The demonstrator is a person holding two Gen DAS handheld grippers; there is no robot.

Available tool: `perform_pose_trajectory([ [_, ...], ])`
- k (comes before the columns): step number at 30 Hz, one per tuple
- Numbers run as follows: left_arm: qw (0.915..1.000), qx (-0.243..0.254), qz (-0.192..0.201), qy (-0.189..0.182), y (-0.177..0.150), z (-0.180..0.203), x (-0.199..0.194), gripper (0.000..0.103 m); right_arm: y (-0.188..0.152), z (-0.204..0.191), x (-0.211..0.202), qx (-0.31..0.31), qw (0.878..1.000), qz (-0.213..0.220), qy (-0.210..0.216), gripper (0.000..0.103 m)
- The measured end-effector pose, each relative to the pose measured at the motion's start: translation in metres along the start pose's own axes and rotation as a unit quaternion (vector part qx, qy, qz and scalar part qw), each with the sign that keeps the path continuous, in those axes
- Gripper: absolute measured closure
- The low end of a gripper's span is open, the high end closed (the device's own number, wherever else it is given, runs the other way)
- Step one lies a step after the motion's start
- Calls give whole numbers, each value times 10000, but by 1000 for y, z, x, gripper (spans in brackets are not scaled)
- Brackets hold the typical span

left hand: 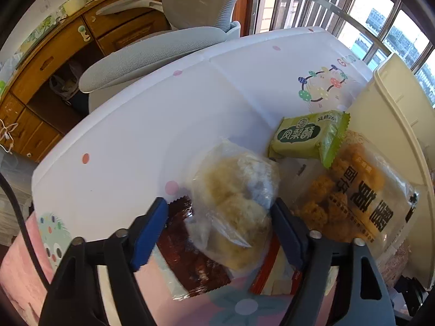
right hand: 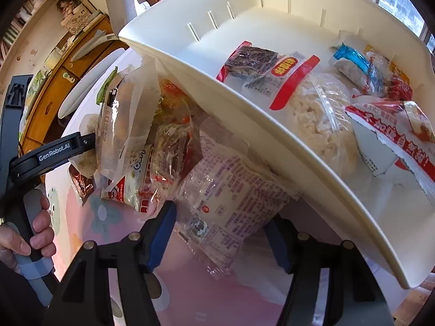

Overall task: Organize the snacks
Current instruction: 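Grasp the clear puffed-snack bag with the left gripper while the right gripper grasps the purple-print bag, then lift both held bags up off the table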

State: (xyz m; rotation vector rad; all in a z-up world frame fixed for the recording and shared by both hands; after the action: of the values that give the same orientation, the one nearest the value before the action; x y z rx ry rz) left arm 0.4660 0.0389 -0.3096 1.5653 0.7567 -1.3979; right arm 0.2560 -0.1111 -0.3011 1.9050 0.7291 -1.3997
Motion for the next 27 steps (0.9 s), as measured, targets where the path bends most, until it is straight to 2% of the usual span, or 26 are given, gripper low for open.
perform_pose_trajectory([
  [6,9999,13,102,-76,3,3,2,50,1,-3,1,-42,10000,3,-36,38],
  [15,9996,-70,258,48,-1,4,-5,65,1,-3,2,-60,10000,0,7,42],
  [19,9993,-176,306,143,-4,0,-14,67,0,0,1,-34,9999,-73,139,51],
  [27,9982,-371,428,186,-19,0,-43,68,-6,7,-4,64,9992,-317,240,57],
])
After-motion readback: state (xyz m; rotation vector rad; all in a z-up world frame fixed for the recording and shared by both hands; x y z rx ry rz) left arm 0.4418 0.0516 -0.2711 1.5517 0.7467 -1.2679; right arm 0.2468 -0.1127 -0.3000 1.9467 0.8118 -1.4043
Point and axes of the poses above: each gripper's, at about its wrist camera, not at the fingertips, and x roughly the way its jaws point, z to its right, y to its top, the point moved 4 cm from there along x, roughly the way its jaws point, and after that the axes turned 6 degrees about -z, right-handed, at the moved point
